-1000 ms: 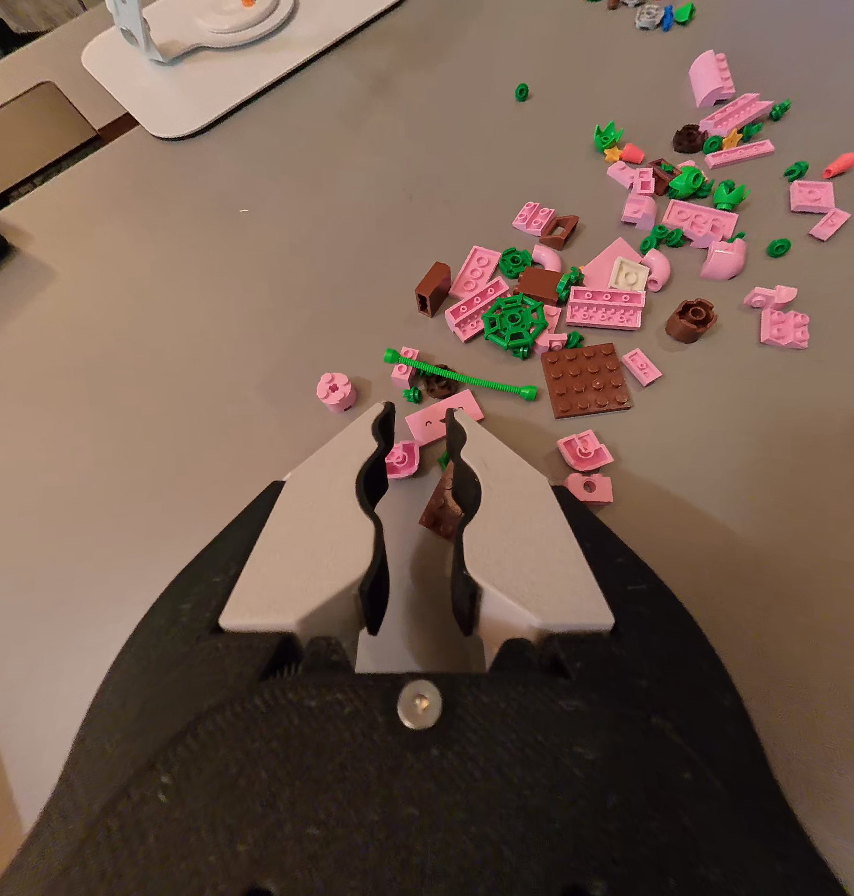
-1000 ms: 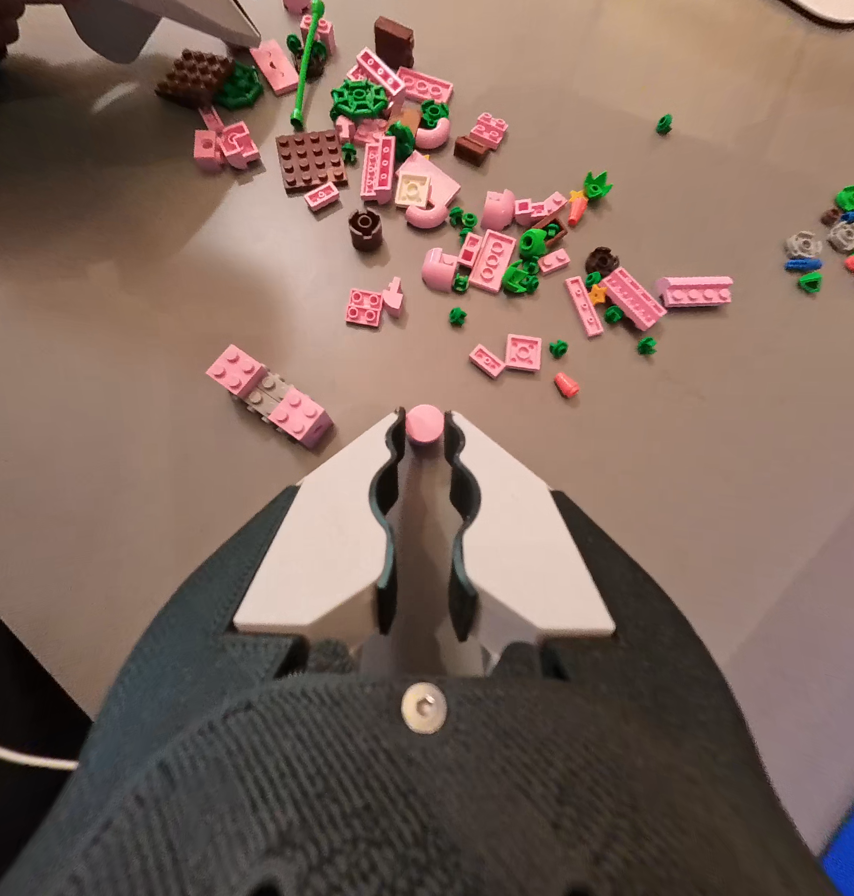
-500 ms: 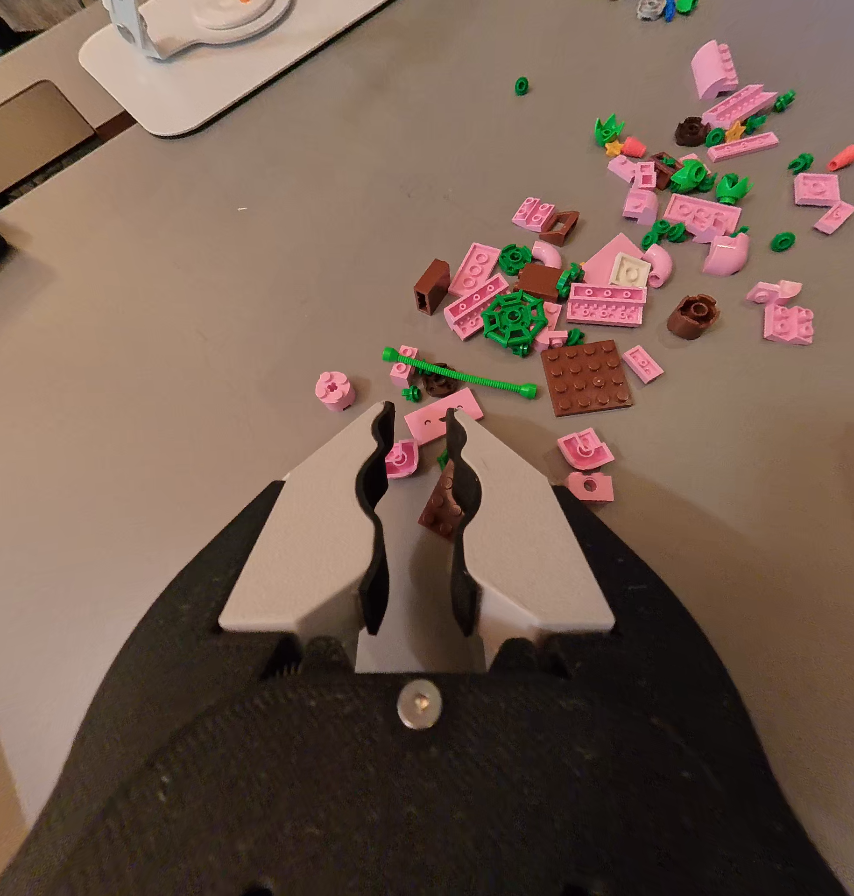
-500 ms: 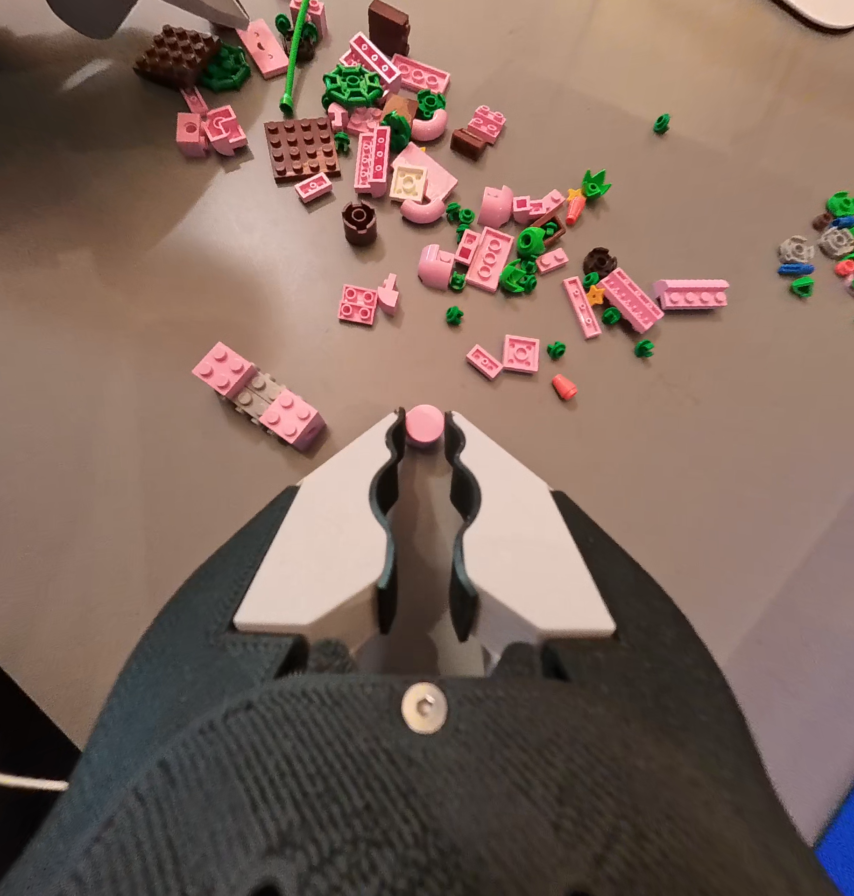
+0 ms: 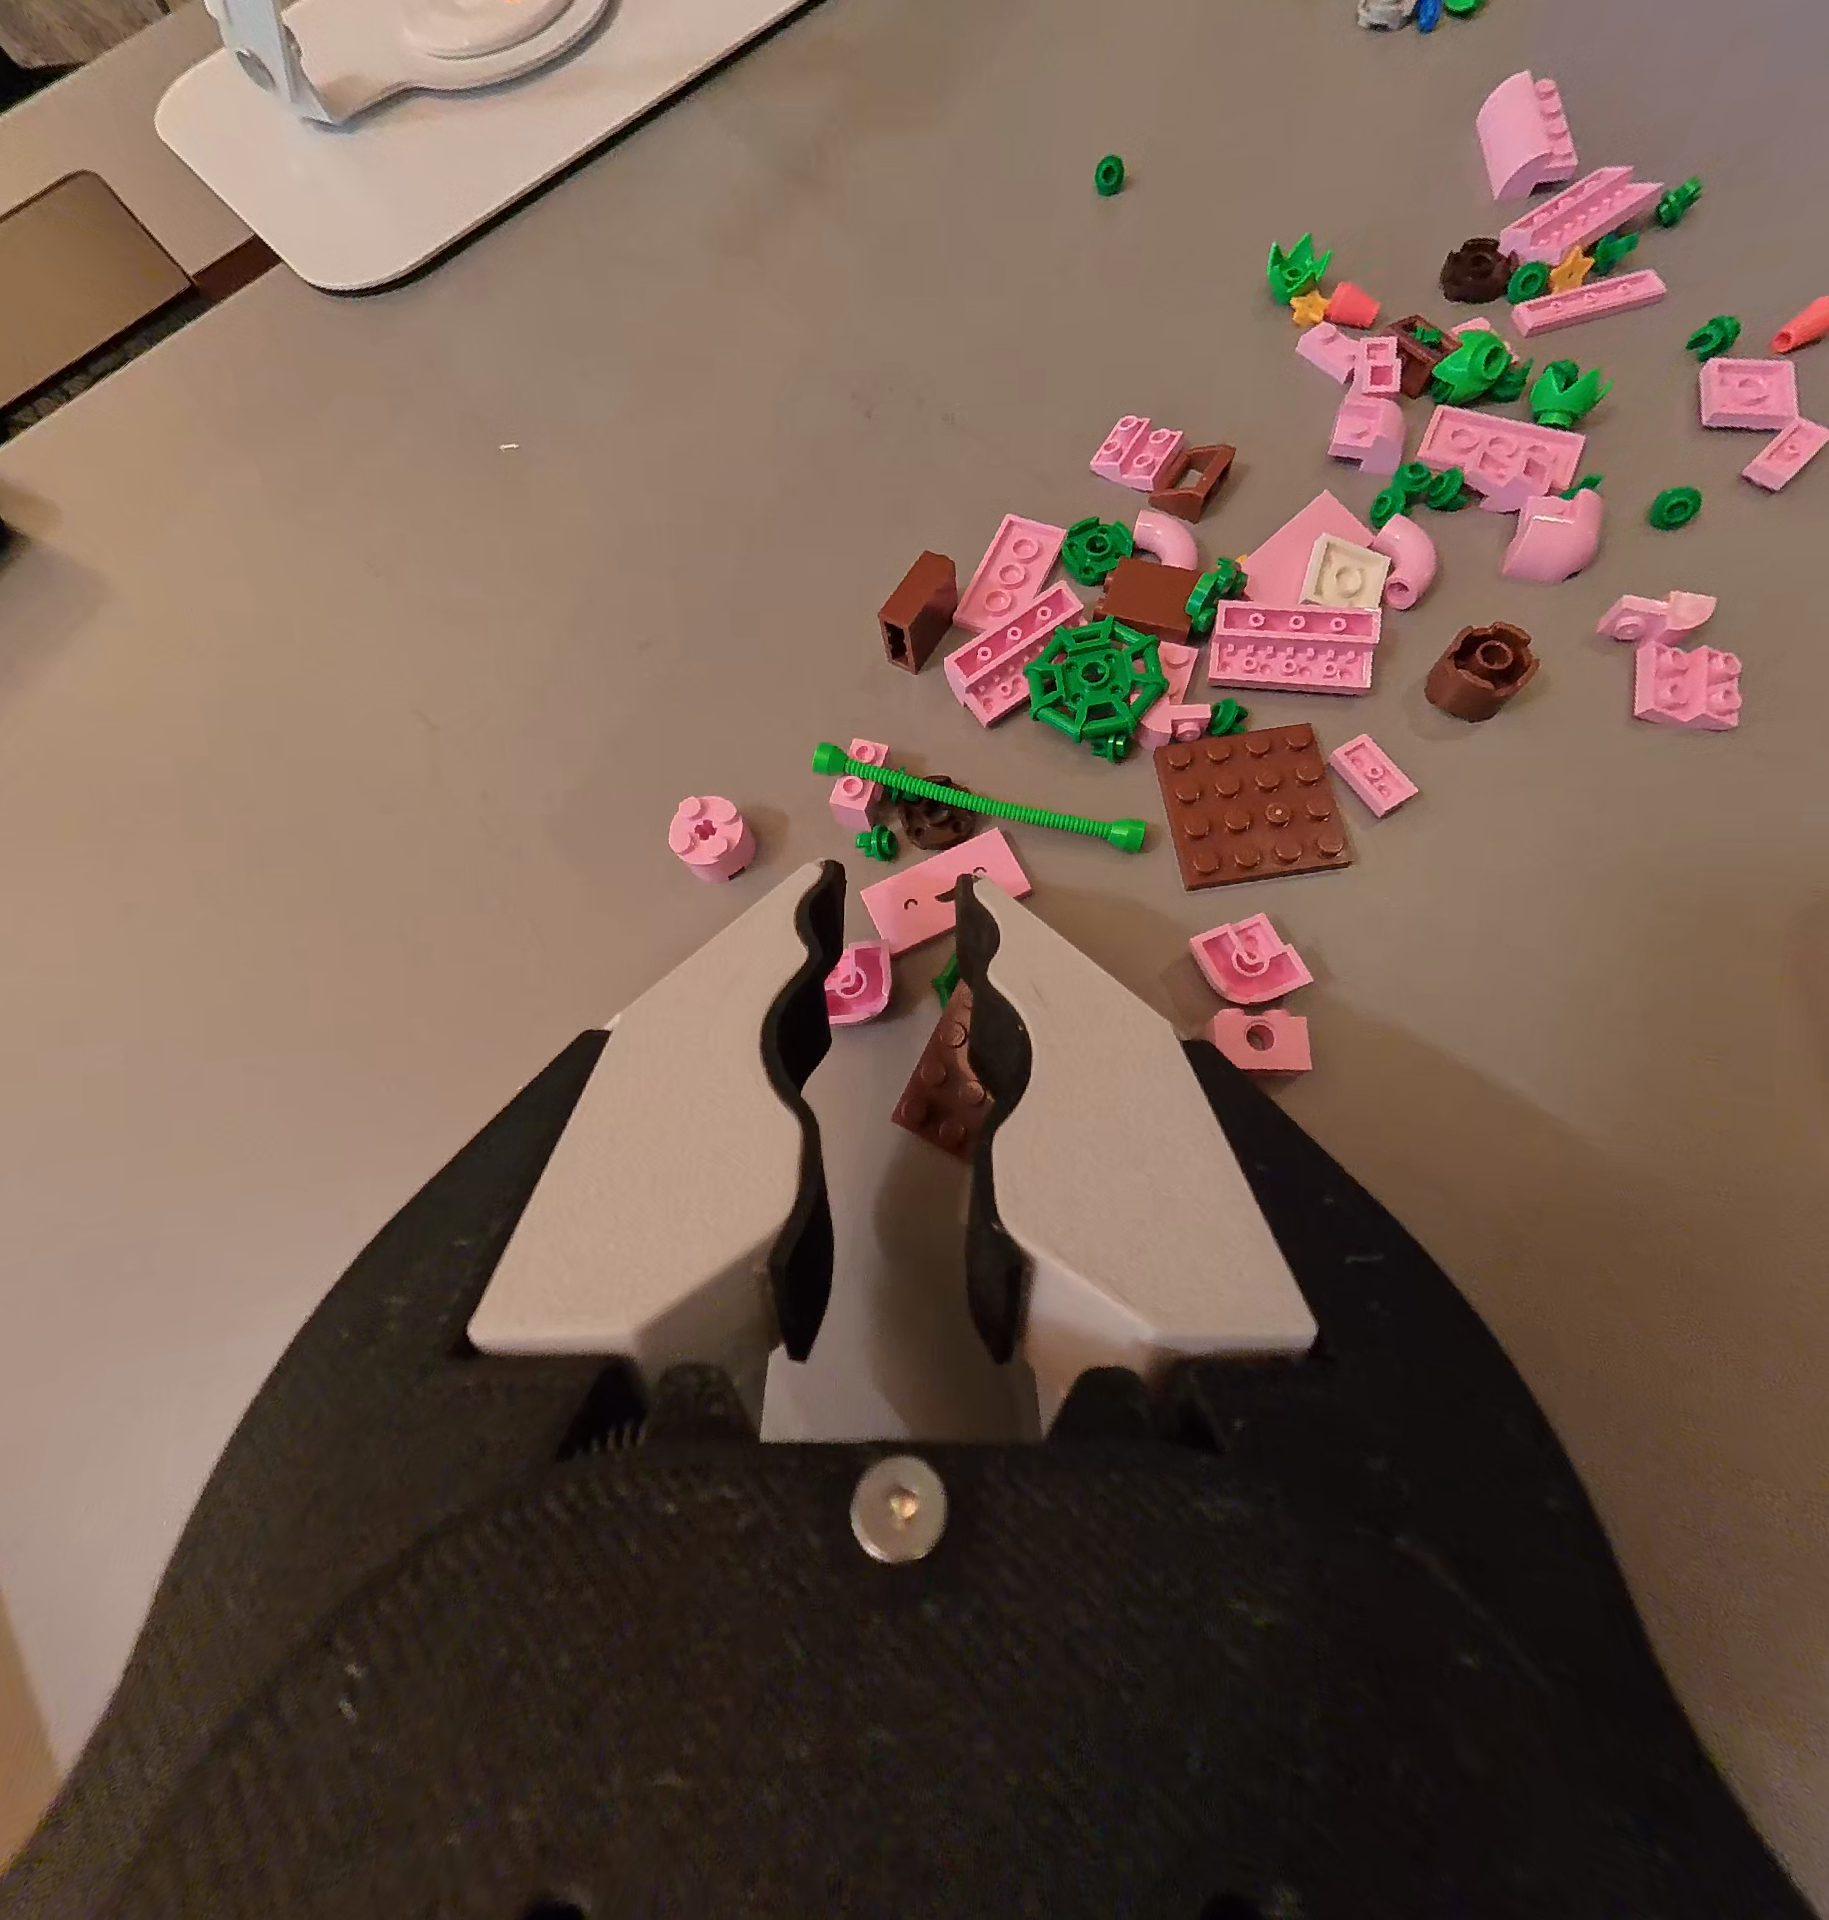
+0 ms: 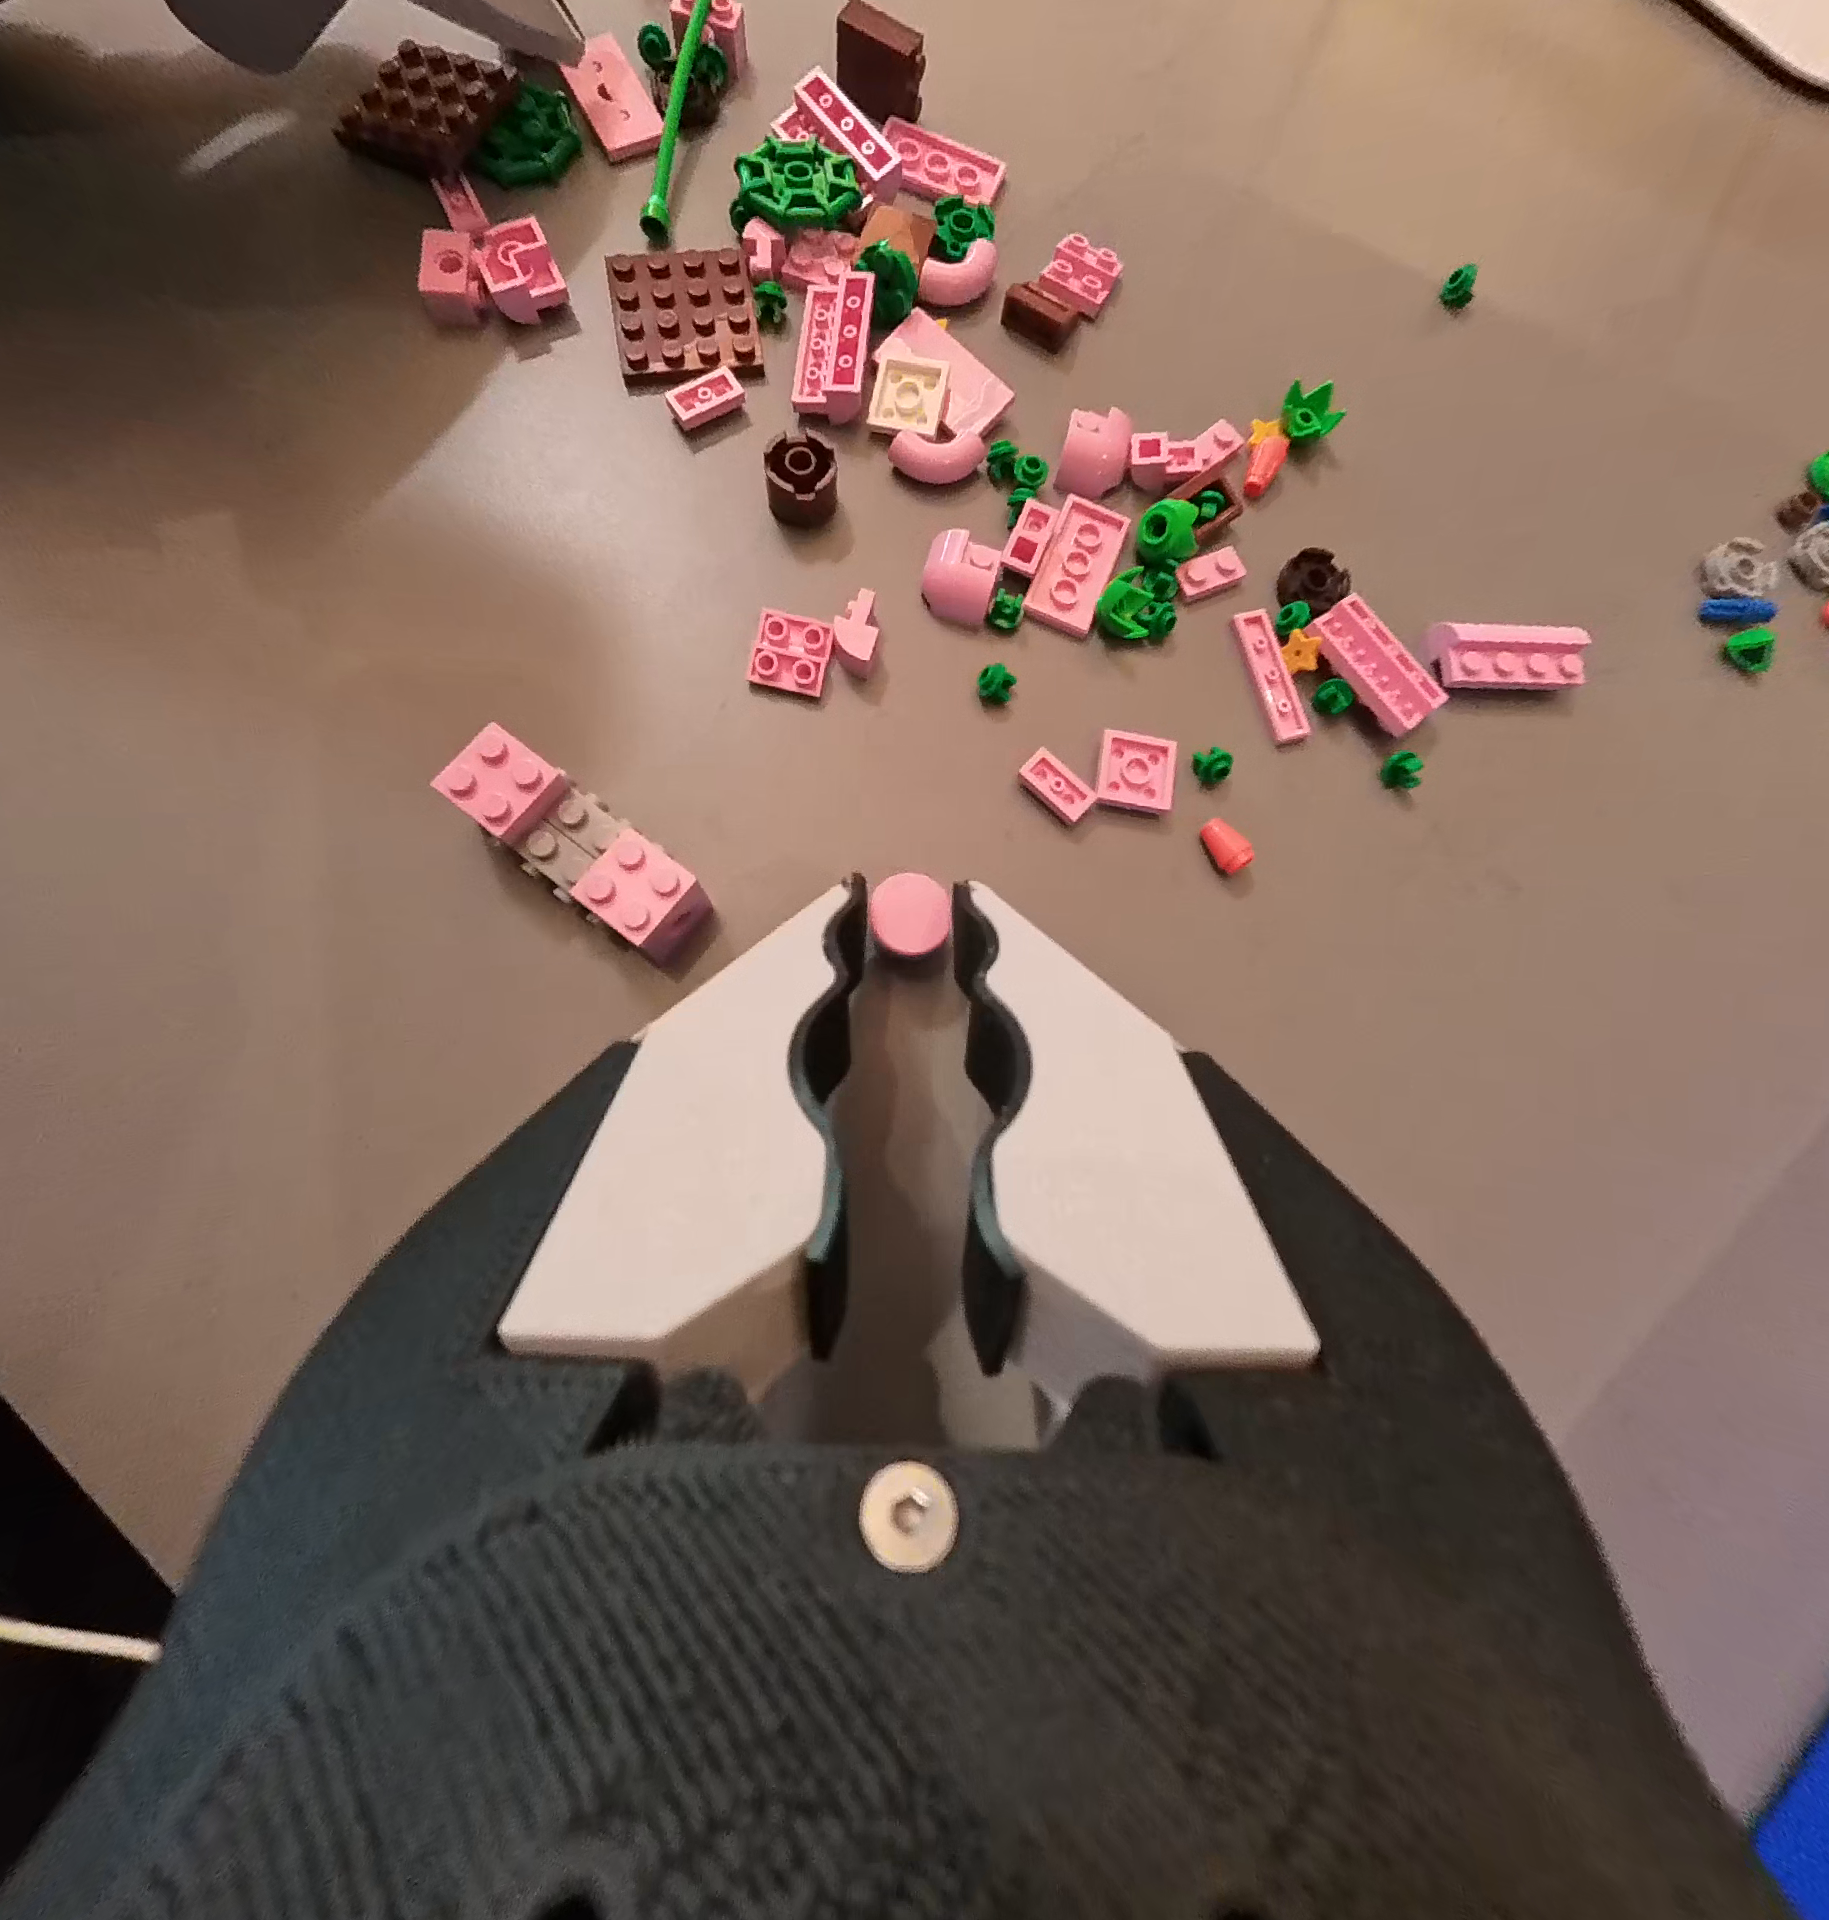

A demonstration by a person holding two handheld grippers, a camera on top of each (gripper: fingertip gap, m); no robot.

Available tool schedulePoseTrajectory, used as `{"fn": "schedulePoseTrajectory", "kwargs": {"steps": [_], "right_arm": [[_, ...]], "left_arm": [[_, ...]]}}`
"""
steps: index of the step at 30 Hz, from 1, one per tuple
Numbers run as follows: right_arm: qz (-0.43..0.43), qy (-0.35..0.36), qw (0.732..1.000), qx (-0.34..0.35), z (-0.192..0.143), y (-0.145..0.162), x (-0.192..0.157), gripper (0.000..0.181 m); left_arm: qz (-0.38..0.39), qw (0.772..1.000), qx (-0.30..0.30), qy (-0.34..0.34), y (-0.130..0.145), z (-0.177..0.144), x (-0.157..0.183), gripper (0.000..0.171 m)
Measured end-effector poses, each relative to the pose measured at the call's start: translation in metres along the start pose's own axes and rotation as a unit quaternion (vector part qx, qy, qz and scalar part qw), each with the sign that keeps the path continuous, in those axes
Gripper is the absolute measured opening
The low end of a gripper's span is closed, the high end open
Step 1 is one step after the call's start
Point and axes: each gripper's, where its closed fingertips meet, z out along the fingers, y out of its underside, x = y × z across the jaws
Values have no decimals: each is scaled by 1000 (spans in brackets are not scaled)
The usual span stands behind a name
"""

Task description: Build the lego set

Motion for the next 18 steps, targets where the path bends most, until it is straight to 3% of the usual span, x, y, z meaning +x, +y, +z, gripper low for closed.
{"fn": "schedulePoseTrajectory", "kwargs": {"steps": [18], "right_arm": [[-4,-35,999,13,-7,-3,2,17]], "left_arm": [[4,1000,-3,1,1,1,1,20]]}}
